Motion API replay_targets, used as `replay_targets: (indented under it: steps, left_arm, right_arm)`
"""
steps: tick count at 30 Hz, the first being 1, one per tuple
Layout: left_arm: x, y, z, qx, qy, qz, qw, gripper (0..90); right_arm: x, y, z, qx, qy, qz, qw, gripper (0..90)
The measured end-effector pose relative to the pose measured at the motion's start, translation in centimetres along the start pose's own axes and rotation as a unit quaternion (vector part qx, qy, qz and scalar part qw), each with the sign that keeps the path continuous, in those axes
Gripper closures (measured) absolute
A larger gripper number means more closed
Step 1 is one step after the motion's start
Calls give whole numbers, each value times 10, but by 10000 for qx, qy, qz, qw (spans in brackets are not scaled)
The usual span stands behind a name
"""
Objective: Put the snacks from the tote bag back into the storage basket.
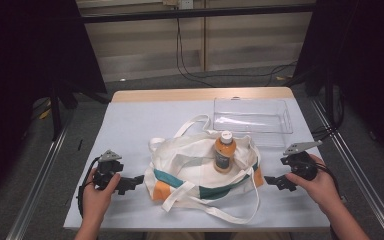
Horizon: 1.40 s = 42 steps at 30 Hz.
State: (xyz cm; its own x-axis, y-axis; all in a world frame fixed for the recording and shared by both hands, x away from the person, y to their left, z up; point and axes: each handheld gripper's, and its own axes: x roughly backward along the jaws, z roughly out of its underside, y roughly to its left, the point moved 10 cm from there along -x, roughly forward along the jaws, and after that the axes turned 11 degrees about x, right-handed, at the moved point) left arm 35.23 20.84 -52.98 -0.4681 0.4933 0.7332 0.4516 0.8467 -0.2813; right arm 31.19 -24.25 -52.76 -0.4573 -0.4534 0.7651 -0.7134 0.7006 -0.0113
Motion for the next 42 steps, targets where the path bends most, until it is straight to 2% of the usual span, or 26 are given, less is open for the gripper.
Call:
replay_targets:
  steps: [11,16,18,23,24,26,35,36,38,42]
  left_arm:
    - [0,0,0,0,9,33,10000,39]
    - [0,1,1,8,48,44,10000,39]
    - [0,1,1,32,38,40,10000,39]
    - [0,1,1,18,60,31,10000,40]
    - [0,1,1,3,60,37,10000,39]
    - [0,1,1,-1,74,44,10000,40]
    - [-1,1,2,14,78,52,10000,41]
    - [-1,0,1,6,69,65,10000,41]
    - [-1,1,2,-15,96,56,9999,41]
    - [-1,1,2,-28,111,49,9999,41]
  right_arm:
    - [-1,3,-5,193,462,-232,9985,35]
    - [-2,4,-7,370,708,-316,9963,36]
    - [-1,7,-8,356,840,-387,9951,35]
    - [-1,7,-11,502,1026,-418,9926,35]
    - [-2,8,-13,447,1049,-418,9926,35]
    - [-1,7,-13,588,1116,-452,9910,35]
    - [-1,9,-15,635,1504,-599,9848,36]
    - [-1,7,-15,738,1496,-589,9842,36]
    - [-1,8,-15,701,1559,-627,9833,37]
    - [1,7,-15,809,1673,-650,9804,38]
